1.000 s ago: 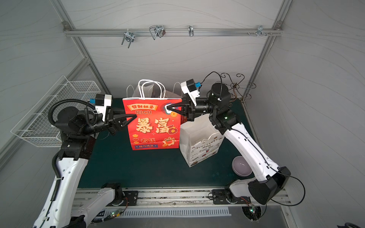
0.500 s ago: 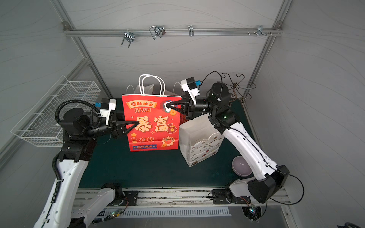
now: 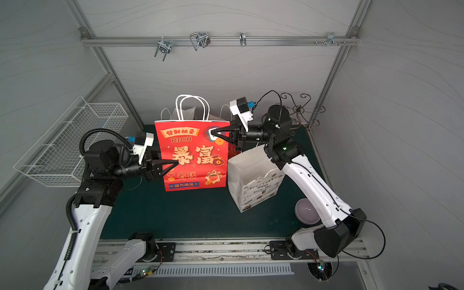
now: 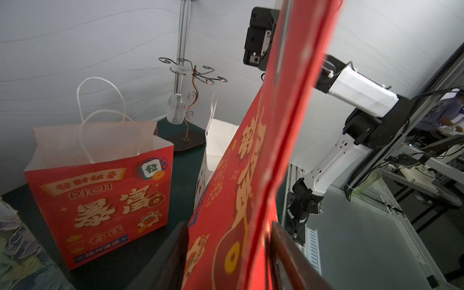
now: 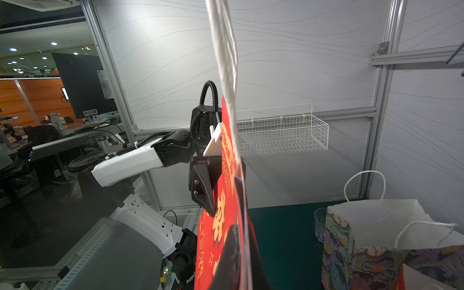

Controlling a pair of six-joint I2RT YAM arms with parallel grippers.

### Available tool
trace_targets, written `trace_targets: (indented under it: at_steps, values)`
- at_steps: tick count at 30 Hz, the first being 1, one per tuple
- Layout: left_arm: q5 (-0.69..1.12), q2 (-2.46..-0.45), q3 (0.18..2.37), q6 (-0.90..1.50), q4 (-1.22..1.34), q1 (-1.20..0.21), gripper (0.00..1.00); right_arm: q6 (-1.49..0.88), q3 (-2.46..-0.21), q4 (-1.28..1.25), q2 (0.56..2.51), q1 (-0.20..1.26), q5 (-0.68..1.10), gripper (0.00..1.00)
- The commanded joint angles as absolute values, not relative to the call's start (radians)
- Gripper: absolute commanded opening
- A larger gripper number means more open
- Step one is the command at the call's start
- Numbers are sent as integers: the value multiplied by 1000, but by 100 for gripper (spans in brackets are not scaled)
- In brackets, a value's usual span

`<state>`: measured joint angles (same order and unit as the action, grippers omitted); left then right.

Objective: Put away the paper bag
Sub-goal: Press the paper bag at the center of the board.

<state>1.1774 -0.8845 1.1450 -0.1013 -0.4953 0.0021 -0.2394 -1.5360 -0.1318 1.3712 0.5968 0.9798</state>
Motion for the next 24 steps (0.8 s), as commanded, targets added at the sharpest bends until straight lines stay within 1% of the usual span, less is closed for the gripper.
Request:
trace_targets:
  at_steps: [1,3,5,6,8,9,10,11,12,13,14,16,17,18,23,24]
  values:
    - [1169,-864,1166,-225,-628,10,43,-241,-1534,-175,1357,596,958,0]
    - [1179,-861,1165,-238,-646,13,26,-239,-1533,-172,1355,596,959,0]
    - [1190,-861,1166,-243,-650,14,6,-239,-1530,-172,1355,596,958,0]
    - [1188,-861,1166,-245,-652,14,0,-238,-1528,-172,1355,596,958,0]
    - [1182,-863,1170,-253,-664,15,0,-238,-1528,-173,1354,596,958,0]
    - [1171,-862,1170,-262,-676,16,14,-239,-1531,-172,1352,596,957,0]
    - [1156,-861,1170,-274,-694,17,30,-238,-1531,-172,1351,596,958,0]
    - [1144,-858,1170,-292,-716,17,40,-238,-1532,-172,1349,596,958,0]
    - [1129,-857,1170,-313,-742,17,47,-240,-1533,-172,1349,597,958,0]
    - [1112,-855,1166,-332,-767,17,52,-241,-1534,-173,1347,597,960,0]
    - [1104,-854,1161,-347,-789,17,54,-242,-1534,-173,1348,597,960,0]
    - [1097,-854,1157,-379,-830,17,55,-243,-1532,-175,1348,597,961,0]
    - [1098,-854,1154,-383,-837,17,52,-242,-1531,-175,1349,597,960,0]
    - [1103,-854,1153,-386,-838,17,44,-242,-1528,-176,1349,597,962,0]
    - [1141,-858,1167,-387,-829,17,0,-247,-1526,-179,1352,597,966,0]
    - [1141,-858,1169,-389,-829,17,0,-246,-1526,-179,1350,596,966,0]
